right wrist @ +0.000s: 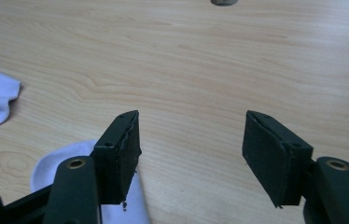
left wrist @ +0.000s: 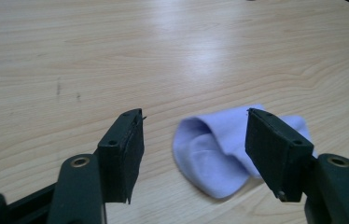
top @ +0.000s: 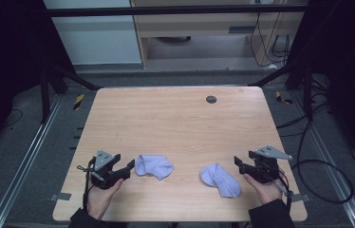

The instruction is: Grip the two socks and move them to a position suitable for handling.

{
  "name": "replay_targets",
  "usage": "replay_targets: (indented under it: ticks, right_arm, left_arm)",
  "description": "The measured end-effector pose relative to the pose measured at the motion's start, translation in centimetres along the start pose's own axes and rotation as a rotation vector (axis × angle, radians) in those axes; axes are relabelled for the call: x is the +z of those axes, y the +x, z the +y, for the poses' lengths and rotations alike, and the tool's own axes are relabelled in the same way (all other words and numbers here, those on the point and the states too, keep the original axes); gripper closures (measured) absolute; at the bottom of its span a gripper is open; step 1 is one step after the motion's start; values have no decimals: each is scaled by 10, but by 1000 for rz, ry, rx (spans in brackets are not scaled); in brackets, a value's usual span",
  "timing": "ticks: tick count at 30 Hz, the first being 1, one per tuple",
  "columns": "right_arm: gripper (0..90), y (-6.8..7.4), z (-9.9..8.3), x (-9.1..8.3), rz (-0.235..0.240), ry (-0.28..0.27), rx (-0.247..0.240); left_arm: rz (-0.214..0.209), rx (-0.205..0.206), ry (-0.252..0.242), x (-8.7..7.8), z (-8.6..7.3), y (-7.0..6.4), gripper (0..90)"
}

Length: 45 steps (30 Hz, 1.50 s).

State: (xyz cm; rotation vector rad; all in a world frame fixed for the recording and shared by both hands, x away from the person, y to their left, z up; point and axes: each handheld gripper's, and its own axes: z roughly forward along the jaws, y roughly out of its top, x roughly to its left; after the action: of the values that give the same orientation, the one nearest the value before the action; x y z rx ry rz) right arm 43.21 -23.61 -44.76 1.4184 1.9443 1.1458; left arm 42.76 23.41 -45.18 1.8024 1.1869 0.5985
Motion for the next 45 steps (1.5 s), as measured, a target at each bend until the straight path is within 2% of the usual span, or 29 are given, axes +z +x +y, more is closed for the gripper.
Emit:
replay_targets:
  ticks: [6,11,15,21,27,37,40,45]
  right_arm:
    - [372,13,0,-3,21,3,-57]
    - [373,18,-5,-7,45,7,-87]
    - [375,21,-9,-8,55,21,-116]
    - [386,29,-14,-9,81,43,-136]
    - [411,34,-18,-10,98,49,-149]
    - [473,42,-30,-5,131,103,-189]
    - [494,43,-33,-5,145,111,-188]
    - [528,44,-39,-3,162,143,-189]
  left_arm:
    - [-51,28,3,3,5,-18,382]
    - [-72,63,15,9,7,-31,403]
    - [-90,67,20,17,12,-42,418]
    - [-130,101,35,33,17,-67,441]
    - [-151,147,47,45,20,-89,462]
    - [-177,163,61,62,22,-114,504]
    - [-191,153,65,68,20,-120,509]
    - [-202,162,83,78,17,-131,517]
